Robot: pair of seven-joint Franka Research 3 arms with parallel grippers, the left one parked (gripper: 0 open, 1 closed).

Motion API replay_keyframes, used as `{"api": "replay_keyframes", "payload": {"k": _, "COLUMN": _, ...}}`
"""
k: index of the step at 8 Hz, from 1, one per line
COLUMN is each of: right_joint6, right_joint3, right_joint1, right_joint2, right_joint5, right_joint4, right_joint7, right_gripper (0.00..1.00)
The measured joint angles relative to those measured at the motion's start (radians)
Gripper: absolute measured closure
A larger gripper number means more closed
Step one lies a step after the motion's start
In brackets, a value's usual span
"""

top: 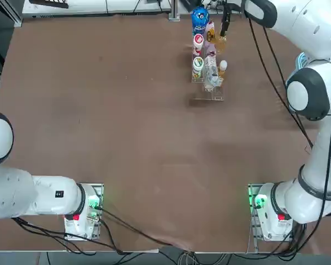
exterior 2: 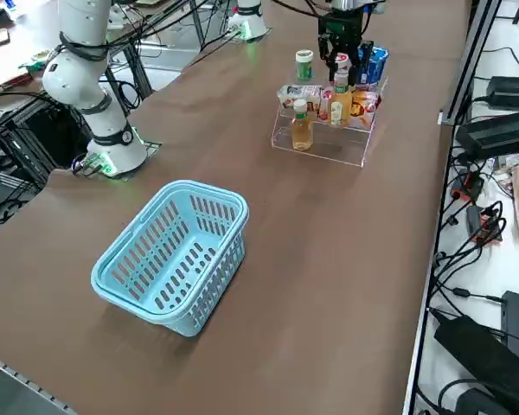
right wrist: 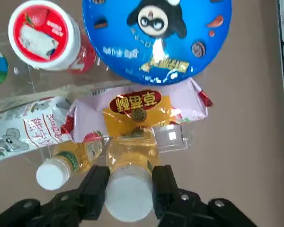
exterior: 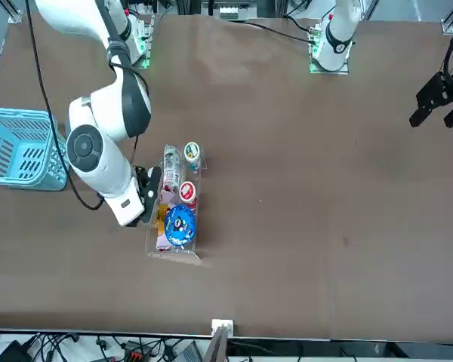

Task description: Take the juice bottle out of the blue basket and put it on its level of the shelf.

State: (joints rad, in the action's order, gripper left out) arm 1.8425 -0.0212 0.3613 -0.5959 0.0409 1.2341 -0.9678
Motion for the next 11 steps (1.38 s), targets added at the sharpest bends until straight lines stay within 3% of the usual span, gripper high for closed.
{"api": "replay_keyframes", "payload": {"k": 11, "right_joint6": -0.057, "right_joint3": 0.015, "right_joint1": 0.008, "right_joint2": -0.012, "right_joint5": 0.052, "right_joint4": -0.019, "right_joint7": 0.010, "right_gripper": 0.47}}
